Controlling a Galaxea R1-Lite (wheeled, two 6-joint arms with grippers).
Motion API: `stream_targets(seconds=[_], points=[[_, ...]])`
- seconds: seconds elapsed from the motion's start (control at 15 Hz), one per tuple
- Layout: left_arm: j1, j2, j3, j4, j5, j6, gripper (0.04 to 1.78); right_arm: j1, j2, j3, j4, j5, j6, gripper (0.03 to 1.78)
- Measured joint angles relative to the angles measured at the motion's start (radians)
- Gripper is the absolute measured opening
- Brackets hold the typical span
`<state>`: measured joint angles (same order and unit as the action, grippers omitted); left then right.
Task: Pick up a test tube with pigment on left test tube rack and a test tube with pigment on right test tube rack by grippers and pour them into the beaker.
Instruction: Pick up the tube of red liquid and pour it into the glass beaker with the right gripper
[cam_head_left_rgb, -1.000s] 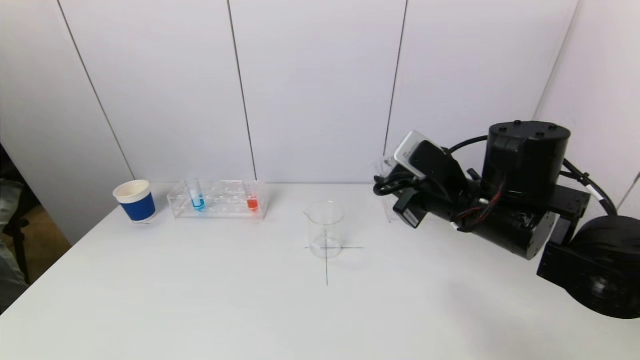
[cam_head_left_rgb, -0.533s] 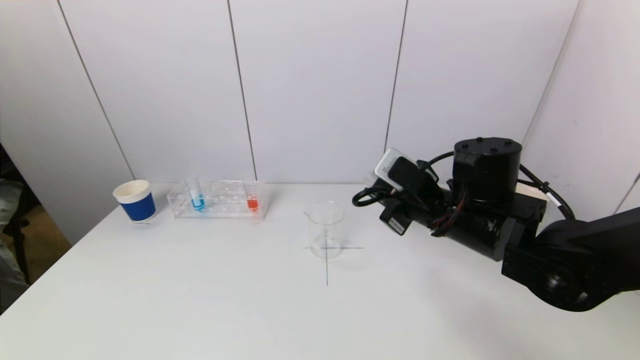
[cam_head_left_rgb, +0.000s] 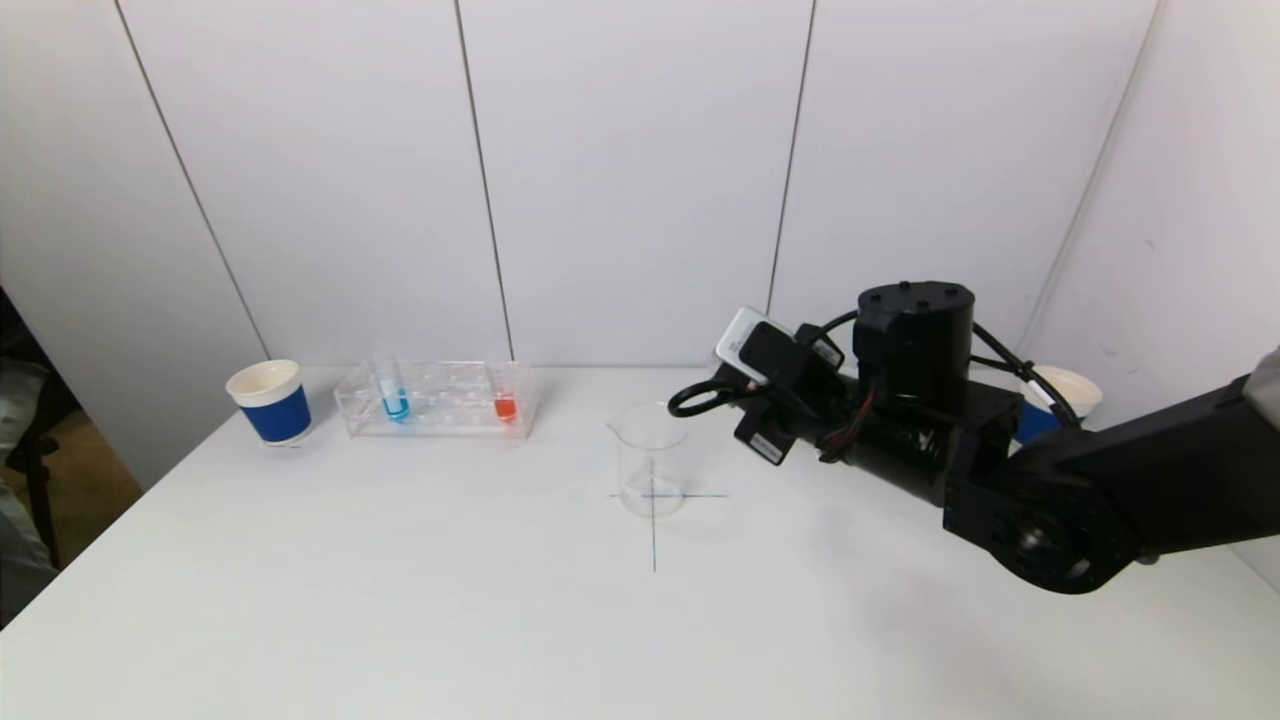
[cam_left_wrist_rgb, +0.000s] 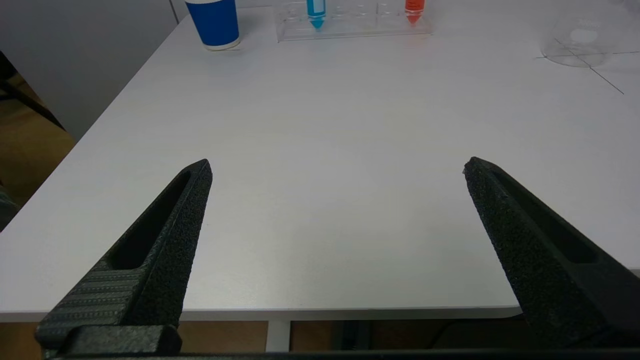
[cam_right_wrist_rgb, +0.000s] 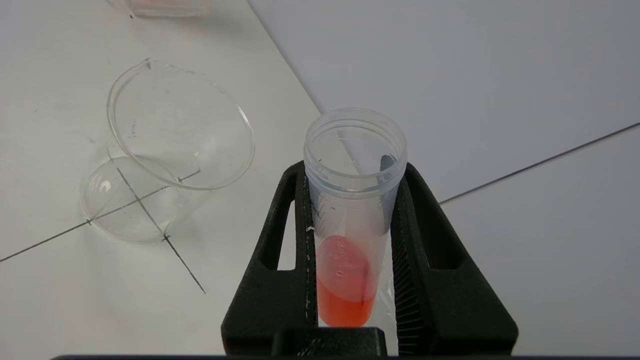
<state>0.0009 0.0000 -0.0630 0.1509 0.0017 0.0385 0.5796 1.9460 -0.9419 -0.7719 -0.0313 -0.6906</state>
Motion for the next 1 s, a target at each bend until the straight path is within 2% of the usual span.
stream_targets(seconds=[0.4, 1.0], points=[[0.000, 0.000, 0.000, 0.000, 0.000, 0.000, 1.76, 0.001, 0.070, -0.057, -0.003, 0.005, -0.047, 0.48], [0.000, 0.000, 0.000, 0.000, 0.000, 0.000, 1.76, 0.000, 0.111, -0.057, -0.115, 0.073, -0.067, 0.48]])
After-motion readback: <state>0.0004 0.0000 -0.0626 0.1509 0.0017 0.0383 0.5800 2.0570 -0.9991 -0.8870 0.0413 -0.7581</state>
